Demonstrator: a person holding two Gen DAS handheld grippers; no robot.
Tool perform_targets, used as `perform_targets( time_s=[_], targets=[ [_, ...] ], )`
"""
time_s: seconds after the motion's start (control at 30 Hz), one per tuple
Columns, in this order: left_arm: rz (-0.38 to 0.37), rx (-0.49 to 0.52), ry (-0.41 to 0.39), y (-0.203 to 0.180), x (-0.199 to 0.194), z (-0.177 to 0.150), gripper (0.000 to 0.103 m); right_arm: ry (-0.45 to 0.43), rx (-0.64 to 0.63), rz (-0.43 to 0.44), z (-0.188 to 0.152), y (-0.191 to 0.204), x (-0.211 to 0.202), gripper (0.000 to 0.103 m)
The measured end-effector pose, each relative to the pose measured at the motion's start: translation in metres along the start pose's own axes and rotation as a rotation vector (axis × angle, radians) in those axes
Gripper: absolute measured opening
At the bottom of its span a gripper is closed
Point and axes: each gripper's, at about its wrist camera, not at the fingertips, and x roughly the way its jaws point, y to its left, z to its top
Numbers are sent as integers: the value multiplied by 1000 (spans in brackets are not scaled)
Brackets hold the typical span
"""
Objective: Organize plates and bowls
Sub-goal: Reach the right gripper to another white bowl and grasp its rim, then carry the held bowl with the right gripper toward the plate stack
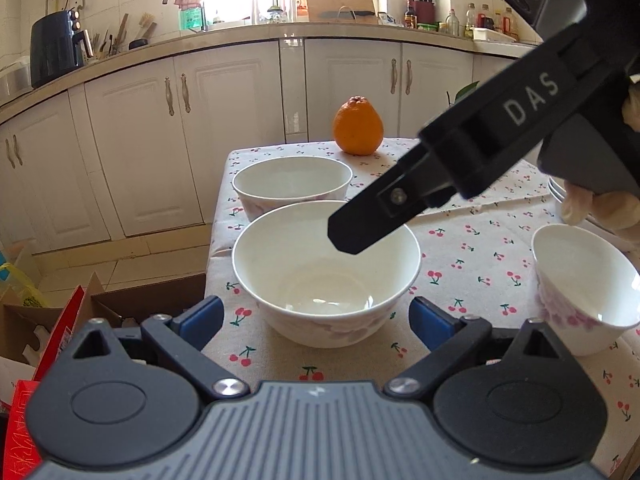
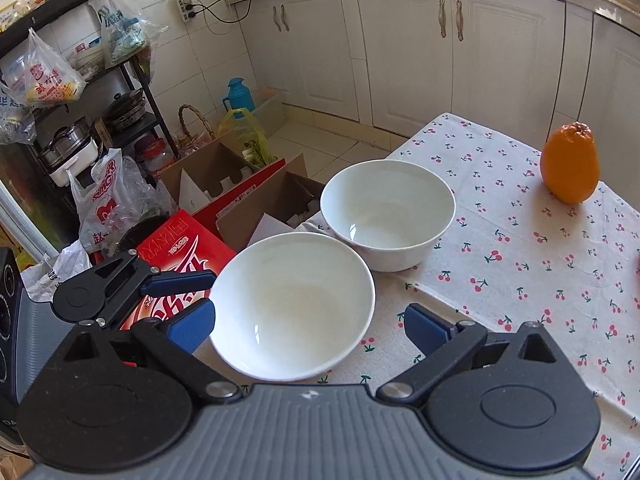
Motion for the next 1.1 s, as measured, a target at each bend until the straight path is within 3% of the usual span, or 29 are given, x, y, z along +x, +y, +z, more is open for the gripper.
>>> perform_targets(
  time_s=[0.17,0.63,1.1],
  targets=[
    [-20,-6,-6,3,4,2,97,28,-15,-7,6,0,14,98],
    [-46,17,-3,1,11,5,93,86,38,41,15,-11,37,73],
    [-35,38,4,-4,10,9,92,82,79,71,14,-17,36,73]
  ],
)
